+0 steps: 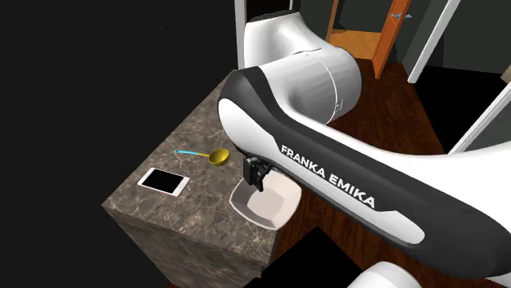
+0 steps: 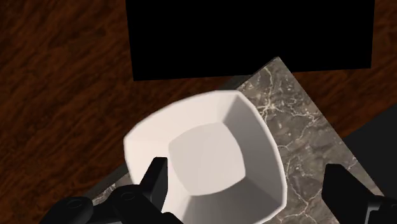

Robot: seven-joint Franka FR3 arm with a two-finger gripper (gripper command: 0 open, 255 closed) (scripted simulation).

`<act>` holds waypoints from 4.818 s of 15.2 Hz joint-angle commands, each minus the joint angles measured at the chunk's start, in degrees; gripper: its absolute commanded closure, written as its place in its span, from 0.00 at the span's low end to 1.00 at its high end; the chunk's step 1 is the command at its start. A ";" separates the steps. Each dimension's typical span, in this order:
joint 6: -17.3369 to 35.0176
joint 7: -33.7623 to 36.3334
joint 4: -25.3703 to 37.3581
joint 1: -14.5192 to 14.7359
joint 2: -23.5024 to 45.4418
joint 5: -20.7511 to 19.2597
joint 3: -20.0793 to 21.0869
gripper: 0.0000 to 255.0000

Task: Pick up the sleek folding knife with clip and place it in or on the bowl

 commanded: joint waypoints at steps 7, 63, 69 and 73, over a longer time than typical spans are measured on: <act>10.14 -4.22 1.13 -0.20 10.72 -1.83 -3.40 0.00; 31.34 -22.14 31.88 -2.27 61.29 4.62 -9.59 1.00; 27.25 -22.06 34.28 -2.16 59.58 4.27 -9.72 1.00; 24.47 -22.04 36.16 -2.12 58.65 4.08 -9.78 1.00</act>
